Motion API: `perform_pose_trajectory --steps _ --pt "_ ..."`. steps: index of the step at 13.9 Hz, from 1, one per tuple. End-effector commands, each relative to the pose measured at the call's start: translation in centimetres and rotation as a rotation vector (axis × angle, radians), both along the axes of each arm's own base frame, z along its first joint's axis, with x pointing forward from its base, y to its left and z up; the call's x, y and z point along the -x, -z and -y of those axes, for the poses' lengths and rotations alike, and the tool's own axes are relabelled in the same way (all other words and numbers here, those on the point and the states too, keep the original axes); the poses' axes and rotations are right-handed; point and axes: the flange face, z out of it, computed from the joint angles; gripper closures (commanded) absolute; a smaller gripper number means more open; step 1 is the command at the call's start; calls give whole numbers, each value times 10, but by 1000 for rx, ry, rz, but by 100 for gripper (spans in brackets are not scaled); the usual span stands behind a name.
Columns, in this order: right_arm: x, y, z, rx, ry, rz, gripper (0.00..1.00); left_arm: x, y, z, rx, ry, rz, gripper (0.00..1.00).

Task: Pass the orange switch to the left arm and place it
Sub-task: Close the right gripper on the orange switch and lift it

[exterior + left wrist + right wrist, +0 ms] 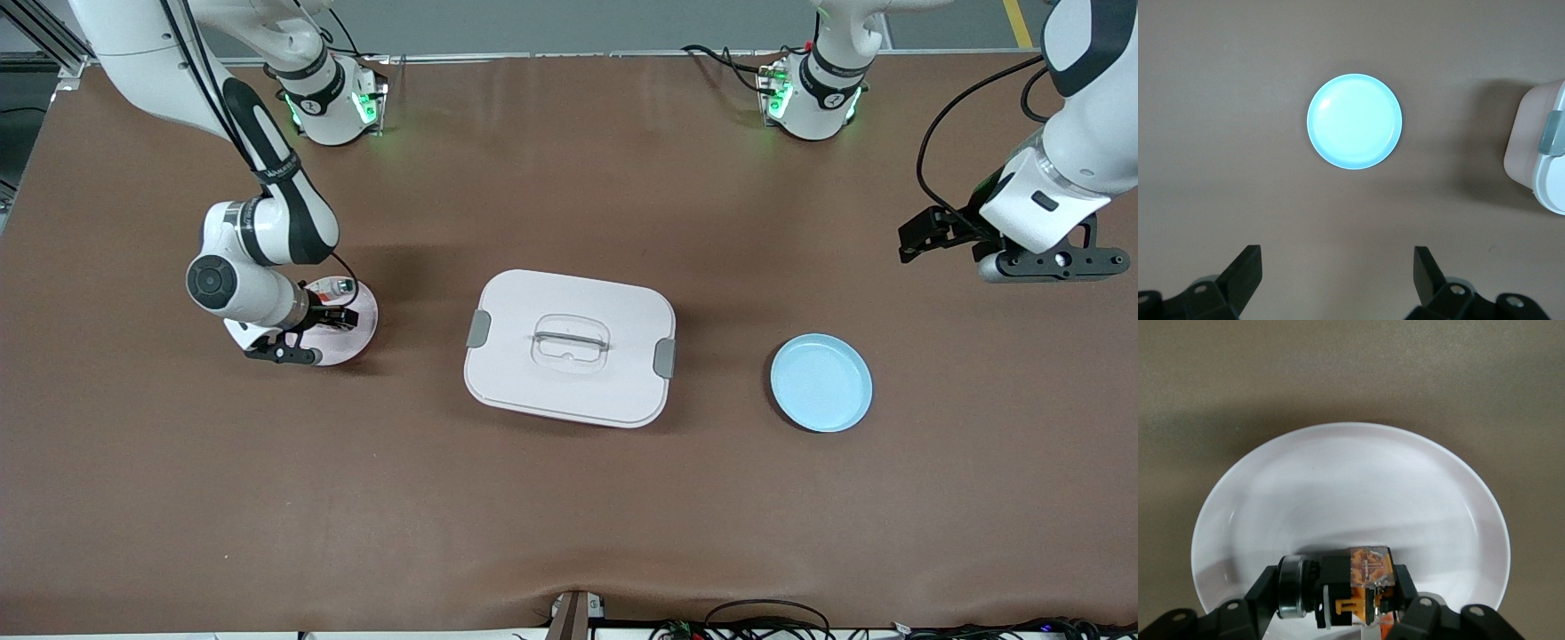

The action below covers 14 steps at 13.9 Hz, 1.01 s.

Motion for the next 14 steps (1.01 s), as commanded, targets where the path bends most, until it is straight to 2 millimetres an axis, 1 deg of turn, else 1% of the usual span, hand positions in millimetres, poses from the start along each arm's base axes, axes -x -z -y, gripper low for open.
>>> perform_pose_trajectory --steps 1,3,4,5,8,9,11,12,14 --pt "3 -1 -2 7 -5 7 100 -3 4 6 17 10 12 0" --pt "1 -4 -2 5 -11 -1 100 -4 6 6 17 12 9 0" --pt "0 -8 1 3 -6 -11 100 -5 8 7 17 13 6 0" --pt "-5 -16 1 2 -5 -24 100 -5 8 8 17 10 6 0" --pt "-27 -58 -5 -27 28 -81 100 -6 6 15 20 10 13 0" --pt "-36 -77 -9 -82 73 -99 100 -7 6 18 32 8 11 0" --pt "-47 -106 -12 -161 156 -165 100 -8 6 23 80 -23 3 0" --pt "-51 -120 -17 -158 207 -194 100 -9 5 24 97 -40 1 0" --pt "-61 -155 -36 -137 296 -235 100 -13 -1 29 118 -67 9 0"
